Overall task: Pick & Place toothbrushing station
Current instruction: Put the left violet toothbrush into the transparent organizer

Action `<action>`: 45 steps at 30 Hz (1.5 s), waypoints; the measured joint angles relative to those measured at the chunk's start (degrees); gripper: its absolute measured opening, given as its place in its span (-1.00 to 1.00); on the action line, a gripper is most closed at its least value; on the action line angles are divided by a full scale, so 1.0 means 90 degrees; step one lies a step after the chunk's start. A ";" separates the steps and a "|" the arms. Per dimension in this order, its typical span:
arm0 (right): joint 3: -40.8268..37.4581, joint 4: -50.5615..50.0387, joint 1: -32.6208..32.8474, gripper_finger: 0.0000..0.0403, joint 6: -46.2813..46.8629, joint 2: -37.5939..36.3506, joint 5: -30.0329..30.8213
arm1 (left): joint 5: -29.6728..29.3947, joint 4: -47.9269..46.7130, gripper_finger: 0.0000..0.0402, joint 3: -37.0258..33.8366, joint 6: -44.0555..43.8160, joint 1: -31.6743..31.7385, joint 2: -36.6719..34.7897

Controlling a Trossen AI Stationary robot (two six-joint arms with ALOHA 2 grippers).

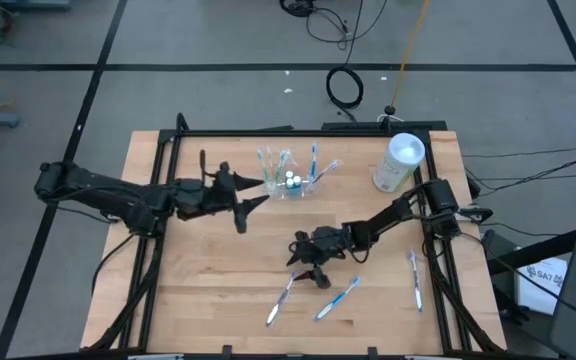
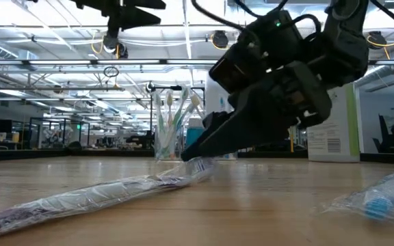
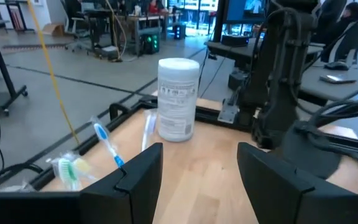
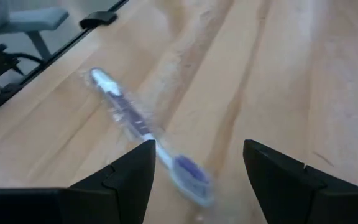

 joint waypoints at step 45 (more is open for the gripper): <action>-0.0011 -0.1926 0.0047 -0.73 -0.0916 -0.1160 0.0131 | -0.0085 -0.1450 0.06 0.0000 -0.0288 -0.0138 -0.0370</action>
